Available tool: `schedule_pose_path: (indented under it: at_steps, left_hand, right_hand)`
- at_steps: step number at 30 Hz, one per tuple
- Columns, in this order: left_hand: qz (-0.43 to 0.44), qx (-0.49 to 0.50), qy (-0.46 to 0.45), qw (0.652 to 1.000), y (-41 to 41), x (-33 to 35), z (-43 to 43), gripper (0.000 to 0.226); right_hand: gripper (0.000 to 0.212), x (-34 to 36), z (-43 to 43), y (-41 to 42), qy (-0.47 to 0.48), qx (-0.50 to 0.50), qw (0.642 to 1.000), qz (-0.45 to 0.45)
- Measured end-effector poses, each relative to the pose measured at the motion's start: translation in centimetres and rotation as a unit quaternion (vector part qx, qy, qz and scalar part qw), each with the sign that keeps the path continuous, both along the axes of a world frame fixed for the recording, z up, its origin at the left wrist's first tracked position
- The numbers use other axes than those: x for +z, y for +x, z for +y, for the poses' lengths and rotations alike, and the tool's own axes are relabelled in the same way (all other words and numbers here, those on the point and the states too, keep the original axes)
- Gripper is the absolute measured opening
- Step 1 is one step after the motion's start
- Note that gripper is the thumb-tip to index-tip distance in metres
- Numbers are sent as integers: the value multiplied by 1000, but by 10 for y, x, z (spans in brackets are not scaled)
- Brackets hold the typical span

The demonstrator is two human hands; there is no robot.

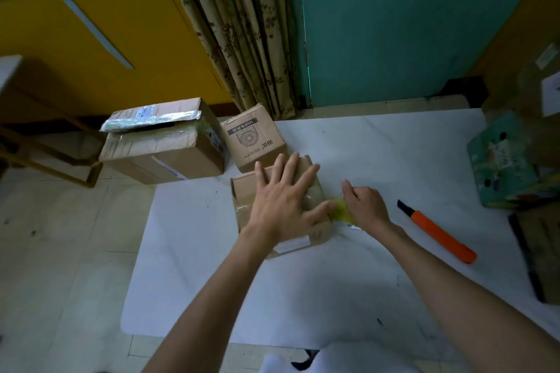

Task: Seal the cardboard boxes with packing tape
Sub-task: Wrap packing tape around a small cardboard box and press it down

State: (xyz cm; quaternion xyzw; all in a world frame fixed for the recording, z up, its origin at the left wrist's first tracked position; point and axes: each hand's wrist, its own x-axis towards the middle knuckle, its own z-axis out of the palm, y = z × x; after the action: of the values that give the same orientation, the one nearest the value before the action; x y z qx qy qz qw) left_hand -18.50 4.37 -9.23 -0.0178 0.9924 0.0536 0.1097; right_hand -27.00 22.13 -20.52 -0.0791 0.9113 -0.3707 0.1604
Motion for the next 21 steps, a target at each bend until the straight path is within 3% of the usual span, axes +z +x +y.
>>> schedule_pose_path:
  at_steps: [12, 16, 18, 19, 21]
  left_hand:
    - [9, -157, 36, 987, 4, -1, -58, 77]
    - [22, -157, 22, 987, 13, 2, -50, 70]
    - [96, -132, 44, 986, 26, 6, -37, 59]
    - [174, -131, 86, 972, 36, 6, -24, 49]
    - [324, -117, 211, 915, 66, -2, 14, 21]
  right_hand:
    - [64, 5, -10, 31, -86, 43, 991, -95]
    - [59, 6, 3, 58, -128, 78, 981, -121]
    - [57, 7, 8, 66, -157, 86, 973, -144]
    - [56, 5, 10, 67, -163, 88, 971, -154]
    - [54, 0, 12, 68, -151, 88, 972, -157]
